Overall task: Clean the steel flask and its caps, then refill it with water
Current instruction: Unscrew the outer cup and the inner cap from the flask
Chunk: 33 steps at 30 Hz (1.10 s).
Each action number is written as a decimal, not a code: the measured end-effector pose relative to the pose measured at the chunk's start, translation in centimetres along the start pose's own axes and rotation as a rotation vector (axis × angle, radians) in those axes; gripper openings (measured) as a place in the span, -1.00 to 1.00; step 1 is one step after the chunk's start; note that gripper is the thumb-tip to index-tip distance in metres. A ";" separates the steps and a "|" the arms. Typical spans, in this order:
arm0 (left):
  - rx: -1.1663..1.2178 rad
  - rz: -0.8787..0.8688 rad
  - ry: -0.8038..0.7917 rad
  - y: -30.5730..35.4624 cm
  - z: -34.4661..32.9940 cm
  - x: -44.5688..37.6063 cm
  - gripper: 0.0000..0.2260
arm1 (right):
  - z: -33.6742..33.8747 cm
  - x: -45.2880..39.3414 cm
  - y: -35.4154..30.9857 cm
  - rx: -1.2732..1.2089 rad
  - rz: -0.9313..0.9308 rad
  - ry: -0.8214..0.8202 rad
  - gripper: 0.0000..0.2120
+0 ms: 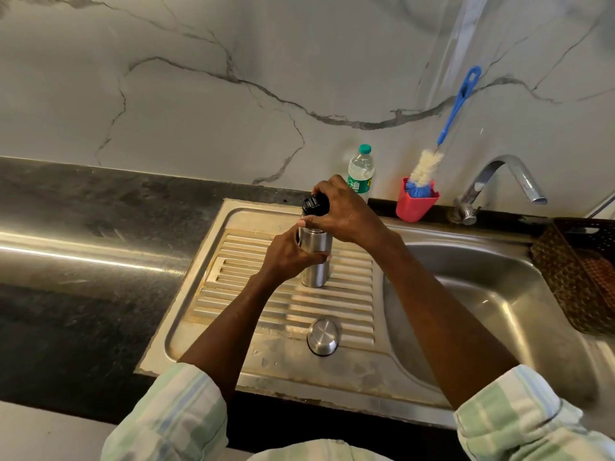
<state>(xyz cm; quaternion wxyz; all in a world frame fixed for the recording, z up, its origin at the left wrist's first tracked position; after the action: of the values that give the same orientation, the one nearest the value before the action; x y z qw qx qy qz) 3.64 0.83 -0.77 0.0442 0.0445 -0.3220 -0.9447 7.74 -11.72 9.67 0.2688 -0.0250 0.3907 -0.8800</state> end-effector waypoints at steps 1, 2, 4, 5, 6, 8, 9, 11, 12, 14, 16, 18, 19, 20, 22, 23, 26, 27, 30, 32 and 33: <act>0.008 -0.005 0.000 0.0 0.0 0.0 -0.41 | 0.1 0.0 -0.1 -0.010 0.006 -0.018 -0.45; 0.014 -0.013 0.001 0.1 0.1 0.1 -0.41 | 0.3 -0.1 -0.3 -0.019 0.016 -0.054 -0.48; 0.013 -0.021 -0.001 0.1 0.1 0.1 -0.41 | 0.9 -0.1 -0.4 -0.051 0.023 -0.179 -0.51; 0.013 -0.022 -0.003 0.0 0.1 0.1 -0.40 | 1.2 -0.1 -0.5 -0.087 0.019 -0.242 -0.50; 0.016 -0.020 -0.008 0.1 0.1 0.1 -0.40 | 1.5 -0.1 -0.5 -0.139 0.007 -0.298 -0.46; 0.020 -0.019 -0.010 0.1 0.1 0.2 -0.40 | 1.7 0.0 -0.8 -0.185 -0.016 -0.359 -0.38; 0.019 -0.023 -0.006 0.1 0.1 0.1 -0.40 | 1.6 0.0 -0.9 -0.140 -0.017 -0.341 -0.35; 0.007 -0.022 0.000 0.1 0.1 0.2 -0.38 | 1.5 0.0 -1.0 0.048 -0.017 -0.214 -0.29; 0.005 -0.012 -0.004 0.1 0.1 0.2 -0.39 | 1.3 0.0 -1.1 0.145 -0.018 -0.137 -0.28; 0.011 0.003 -0.015 0.1 0.1 0.1 -0.42 | 0.9 0.0 -1.2 0.227 -0.026 -0.053 -0.34; 0.012 -0.004 -0.012 0.2 0.2 0.2 -0.42 | 0.7 -0.1 -1.3 0.167 -0.034 -0.072 -0.44; 0.014 -0.017 -0.003 0.2 0.1 0.2 -0.41 | 0.8 -0.3 -1.3 0.129 -0.011 -0.160 -0.51; 0.016 -0.016 -0.003 0.1 0.1 0.2 -0.41 | 1.0 -0.3 -1.3 0.108 0.000 -0.222 -0.49; 0.019 -0.013 -0.005 0.1 0.1 0.2 -0.41 | 1.2 -0.3 -1.3 0.066 -0.005 -0.277 -0.44; 0.020 -0.010 -0.008 0.1 0.1 0.3 -0.40 | 1.6 -0.4 -1.2 -0.031 -0.021 -0.319 -0.34; 0.016 -0.014 -0.007 0.1 0.1 0.2 -0.39 | 1.7 -0.3 -1.2 -0.028 -0.013 -0.301 -0.33; 0.004 -0.008 -0.009 0.2 0.1 0.2 -0.37 | 1.4 -0.2 -1.1 0.183 -0.035 -0.165 -0.29; 0.004 -0.001 -0.016 0.2 0.1 0.2 -0.37 | 1.2 -0.1 -1.1 0.220 -0.055 -0.120 -0.30; 0.001 -0.006 -0.018 0.2 0.1 0.2 -0.41 | 0.6 -0.1 -1.1 0.142 -0.075 -0.089 -0.42; -0.003 -0.017 -0.009 0.2 0.2 0.3 -0.40 | 0.9 -0.2 -1.2 0.064 -0.057 -0.159 -0.47; 0.000 -0.017 -0.008 0.2 0.2 0.3 -0.40 | 1.2 -0.3 -1.1 0.033 -0.048 -0.215 -0.47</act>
<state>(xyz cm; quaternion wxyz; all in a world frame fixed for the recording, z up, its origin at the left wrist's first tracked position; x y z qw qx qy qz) 3.36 0.77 -0.53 0.0350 0.0432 -0.3216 -0.9452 7.78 -11.72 11.32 0.2884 -0.1239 0.3444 -0.8848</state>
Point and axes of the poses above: each hand's wrist, its own x-axis away from the middle knuckle, its own z-axis out of the back of the hand, y = z × x, the point moved 3 cm from there along -x, towards the middle knuckle, and after that the axes turned 14 degrees about -x, right-handed, at the moved point
